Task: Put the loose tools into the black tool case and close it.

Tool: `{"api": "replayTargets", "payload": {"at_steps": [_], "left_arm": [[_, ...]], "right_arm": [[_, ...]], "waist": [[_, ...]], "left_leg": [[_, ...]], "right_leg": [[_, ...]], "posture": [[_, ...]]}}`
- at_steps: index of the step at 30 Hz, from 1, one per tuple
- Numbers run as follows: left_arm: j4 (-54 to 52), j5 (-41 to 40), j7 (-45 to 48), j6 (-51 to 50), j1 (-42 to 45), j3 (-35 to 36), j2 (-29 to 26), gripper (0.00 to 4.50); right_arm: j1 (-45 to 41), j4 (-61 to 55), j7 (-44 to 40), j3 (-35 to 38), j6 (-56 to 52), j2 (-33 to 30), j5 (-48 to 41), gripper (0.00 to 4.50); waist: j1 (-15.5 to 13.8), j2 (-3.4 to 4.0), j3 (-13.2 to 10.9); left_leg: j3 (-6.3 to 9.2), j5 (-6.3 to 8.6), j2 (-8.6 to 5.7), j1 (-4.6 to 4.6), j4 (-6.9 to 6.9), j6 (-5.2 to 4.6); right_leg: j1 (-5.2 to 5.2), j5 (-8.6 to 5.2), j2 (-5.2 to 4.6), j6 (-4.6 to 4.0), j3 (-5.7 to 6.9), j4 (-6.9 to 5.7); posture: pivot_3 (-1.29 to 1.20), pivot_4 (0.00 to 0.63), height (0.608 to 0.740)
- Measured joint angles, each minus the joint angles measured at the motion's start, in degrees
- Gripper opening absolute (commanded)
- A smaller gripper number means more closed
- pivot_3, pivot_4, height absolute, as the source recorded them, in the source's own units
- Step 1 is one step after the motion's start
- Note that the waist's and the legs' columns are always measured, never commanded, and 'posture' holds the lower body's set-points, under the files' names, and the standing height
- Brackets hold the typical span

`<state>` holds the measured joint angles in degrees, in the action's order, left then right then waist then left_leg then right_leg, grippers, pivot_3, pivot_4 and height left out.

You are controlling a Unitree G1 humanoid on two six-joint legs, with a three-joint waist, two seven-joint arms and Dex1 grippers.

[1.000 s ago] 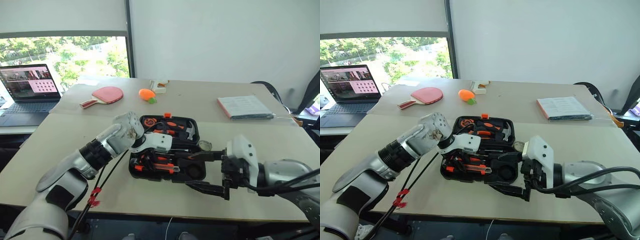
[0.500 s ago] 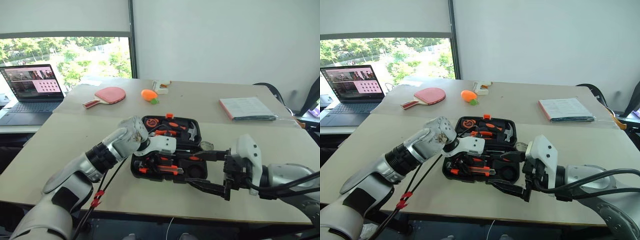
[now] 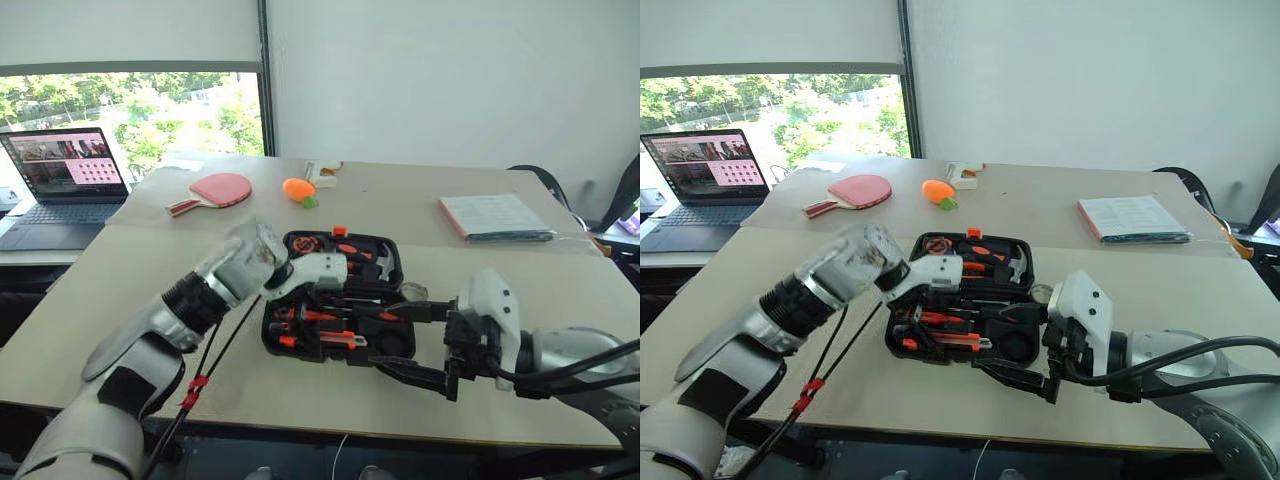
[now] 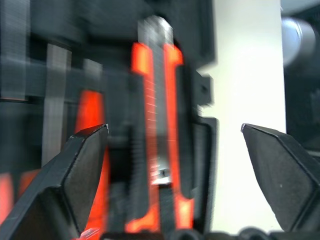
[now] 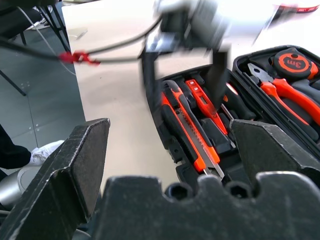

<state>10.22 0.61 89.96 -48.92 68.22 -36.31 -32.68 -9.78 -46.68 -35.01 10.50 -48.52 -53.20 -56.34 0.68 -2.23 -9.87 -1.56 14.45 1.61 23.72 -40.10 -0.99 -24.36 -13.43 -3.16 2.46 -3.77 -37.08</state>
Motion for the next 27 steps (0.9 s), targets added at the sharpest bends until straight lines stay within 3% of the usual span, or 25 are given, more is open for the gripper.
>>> {"api": "replayTargets", "payload": {"at_steps": [3,13,27], "left_arm": [[1.9,-0.2,-1.2,3.8,0.4,1.4,0.1,3.77],[2.7,2.2,-0.8,12.4,-4.2,-0.8,-1.6,0.24],[1.4,5.8,-0.4,15.0,-5.9,-2.9,-1.3,0.11]], "right_arm": [[-0.1,0.0,-0.4,-0.2,0.1,0.0,0.1,4.50],[-0.6,0.3,-1.2,-0.4,0.1,0.0,0.9,4.50],[-0.5,0.2,-0.5,-0.4,0.1,0.2,0.7,4.50]], "waist": [[0.0,0.01,0.0],[-0.1,0.00,0.0],[0.0,0.01,0.0]], "left_leg": [[-0.01,0.00,0.00,-0.01,0.03,0.00],[-0.02,0.00,-0.01,0.03,0.01,0.00],[-0.02,0.00,0.00,0.01,0.01,0.00]], "right_leg": [[0.00,0.00,0.00,0.00,0.00,0.01],[-0.01,0.00,-0.01,0.00,0.00,0.01],[0.00,0.00,-0.01,0.00,0.00,0.01]], "posture": [[0.00,0.150,0.737],[0.00,0.150,0.737],[0.00,0.150,0.737]]}}
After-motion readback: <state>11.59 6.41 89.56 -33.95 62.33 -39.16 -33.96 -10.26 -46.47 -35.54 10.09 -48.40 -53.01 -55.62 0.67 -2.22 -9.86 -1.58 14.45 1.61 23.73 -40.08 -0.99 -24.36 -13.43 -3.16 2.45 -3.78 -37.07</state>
